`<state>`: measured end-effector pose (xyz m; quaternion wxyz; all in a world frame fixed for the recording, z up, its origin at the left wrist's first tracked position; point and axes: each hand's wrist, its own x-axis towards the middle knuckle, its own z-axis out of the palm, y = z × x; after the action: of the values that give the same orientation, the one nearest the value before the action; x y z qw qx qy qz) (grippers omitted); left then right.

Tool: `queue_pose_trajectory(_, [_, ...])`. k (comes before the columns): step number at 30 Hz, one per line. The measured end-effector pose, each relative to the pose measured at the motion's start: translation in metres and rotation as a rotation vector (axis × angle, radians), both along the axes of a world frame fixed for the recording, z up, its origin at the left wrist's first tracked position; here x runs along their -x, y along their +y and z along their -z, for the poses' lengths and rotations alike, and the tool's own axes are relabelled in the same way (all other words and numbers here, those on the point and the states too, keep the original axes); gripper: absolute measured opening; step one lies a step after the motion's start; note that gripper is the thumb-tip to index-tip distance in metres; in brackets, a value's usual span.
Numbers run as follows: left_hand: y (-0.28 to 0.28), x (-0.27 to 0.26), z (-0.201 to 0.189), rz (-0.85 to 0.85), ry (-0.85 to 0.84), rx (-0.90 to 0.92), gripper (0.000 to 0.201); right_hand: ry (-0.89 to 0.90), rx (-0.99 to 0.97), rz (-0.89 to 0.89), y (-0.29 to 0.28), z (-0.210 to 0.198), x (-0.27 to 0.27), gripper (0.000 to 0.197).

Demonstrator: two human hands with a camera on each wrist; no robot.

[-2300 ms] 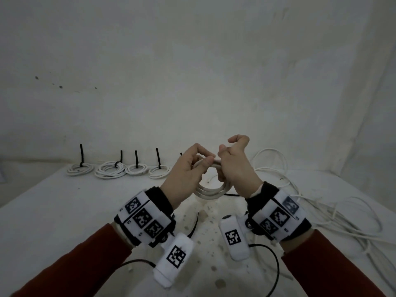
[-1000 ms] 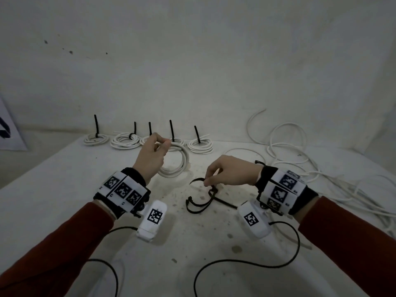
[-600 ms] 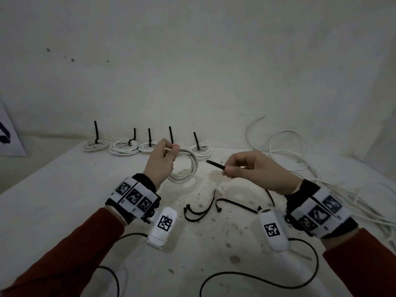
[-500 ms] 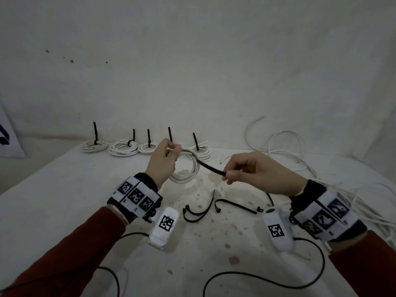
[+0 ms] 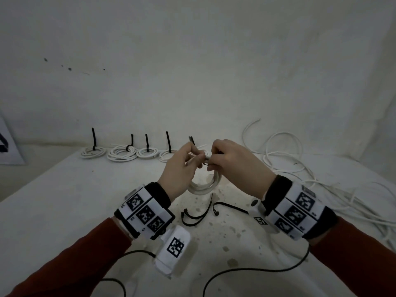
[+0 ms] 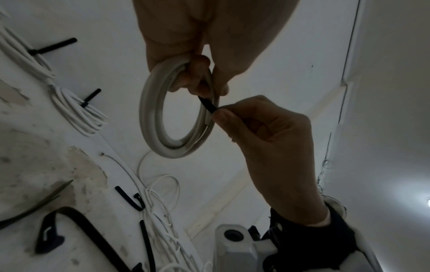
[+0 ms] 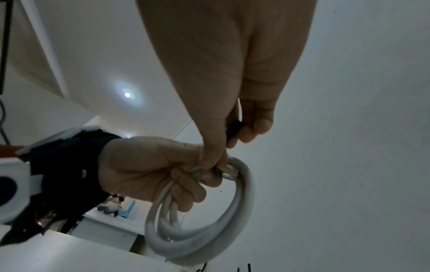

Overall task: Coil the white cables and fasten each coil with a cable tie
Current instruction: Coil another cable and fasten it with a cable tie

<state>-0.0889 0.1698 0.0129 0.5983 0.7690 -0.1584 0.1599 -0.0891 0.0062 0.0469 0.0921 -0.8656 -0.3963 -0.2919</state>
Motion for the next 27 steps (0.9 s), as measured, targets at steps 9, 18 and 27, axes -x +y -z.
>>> queue_pose_trajectory(9, [0.001, 0.009, 0.003, 0.071, 0.017, -0.065, 0.02, 0.136, -0.315, -0.189, -0.005, 0.004, 0.003, 0.013])
queue_pose_trajectory(18, [0.0, 0.022, 0.003, 0.238, 0.118, 0.0, 0.019, 0.613, -0.771, -0.173, -0.015, -0.012, 0.005, 0.018])
queue_pose_trajectory(27, [0.0, 0.027, 0.004, 0.275, 0.066, 0.075, 0.02, 0.659, -0.879, -0.188, -0.008, -0.011, 0.004, 0.02])
